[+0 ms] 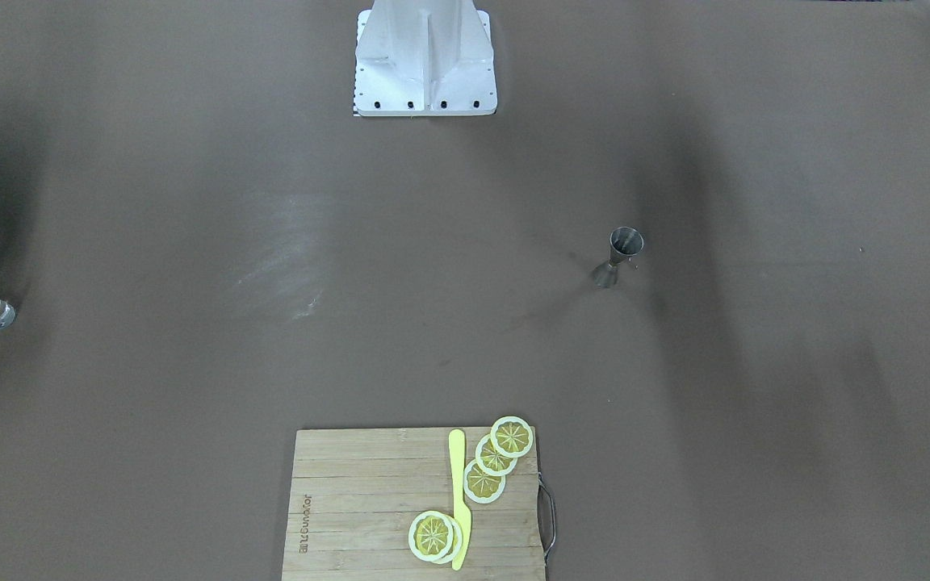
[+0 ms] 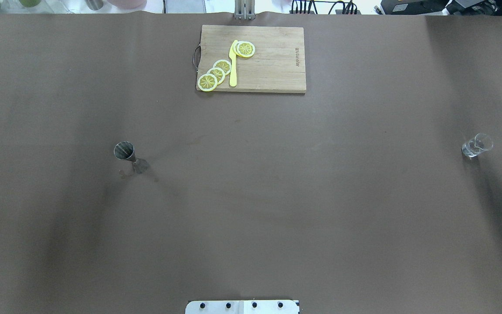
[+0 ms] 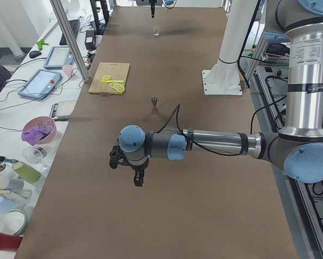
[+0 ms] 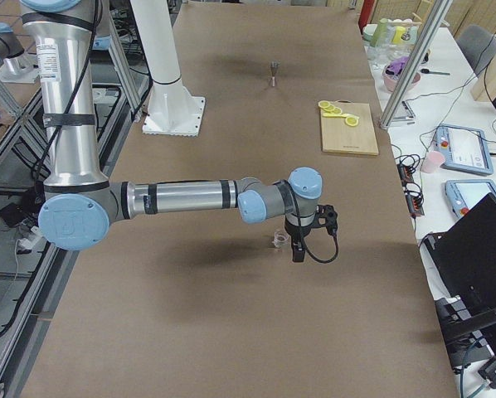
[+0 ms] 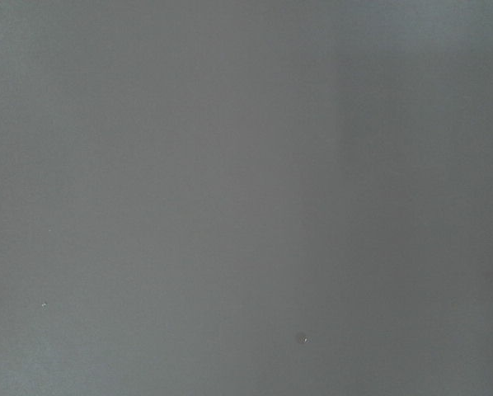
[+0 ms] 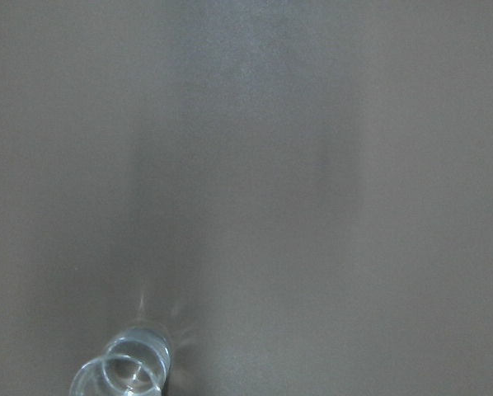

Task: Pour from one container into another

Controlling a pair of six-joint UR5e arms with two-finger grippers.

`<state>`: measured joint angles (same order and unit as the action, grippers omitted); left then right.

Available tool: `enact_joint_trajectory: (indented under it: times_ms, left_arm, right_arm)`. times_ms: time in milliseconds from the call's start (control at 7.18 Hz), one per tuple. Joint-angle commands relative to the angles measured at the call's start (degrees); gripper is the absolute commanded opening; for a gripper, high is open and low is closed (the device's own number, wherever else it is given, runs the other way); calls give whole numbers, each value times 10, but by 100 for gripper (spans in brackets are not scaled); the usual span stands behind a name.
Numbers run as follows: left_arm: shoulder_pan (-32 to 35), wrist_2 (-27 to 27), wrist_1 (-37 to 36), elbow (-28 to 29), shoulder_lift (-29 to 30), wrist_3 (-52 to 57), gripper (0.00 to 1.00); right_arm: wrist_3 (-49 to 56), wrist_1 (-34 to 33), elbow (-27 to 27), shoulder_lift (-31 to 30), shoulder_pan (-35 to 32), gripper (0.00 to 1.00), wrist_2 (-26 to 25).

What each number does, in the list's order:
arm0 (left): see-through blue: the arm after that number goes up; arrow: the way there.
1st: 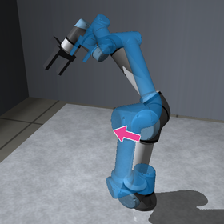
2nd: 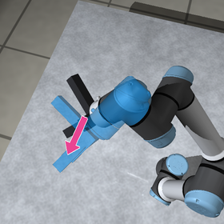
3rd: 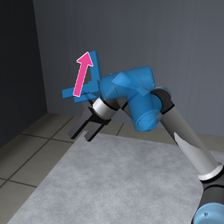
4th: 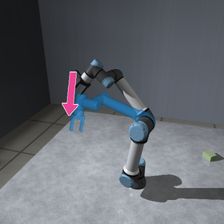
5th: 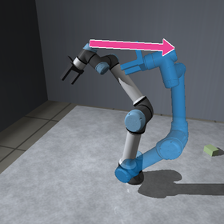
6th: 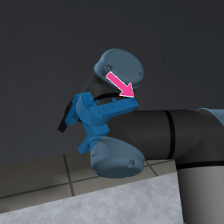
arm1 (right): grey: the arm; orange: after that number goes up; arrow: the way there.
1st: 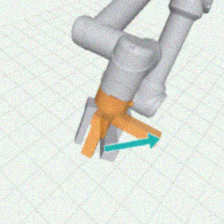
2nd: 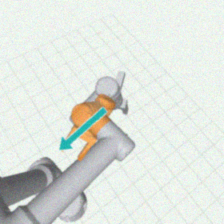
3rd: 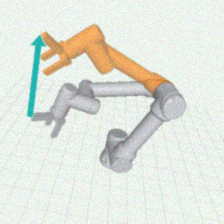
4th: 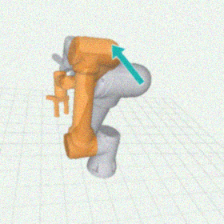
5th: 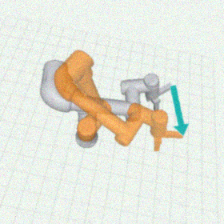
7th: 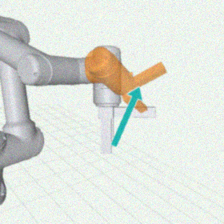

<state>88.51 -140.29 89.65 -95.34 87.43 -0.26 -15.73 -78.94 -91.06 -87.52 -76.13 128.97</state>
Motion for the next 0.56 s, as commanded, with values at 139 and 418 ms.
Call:
enact_joint_trajectory:
  times_ms: [139,418]
  left_arm:
    - [0,24,0,-12,4,-4,98]
    - [0,20,1,-13,12,-4,98]
  right_arm:
    - [0,-34,-5,16,-22,100,44]
    - [9,-34,-7,15,-34,100,60]
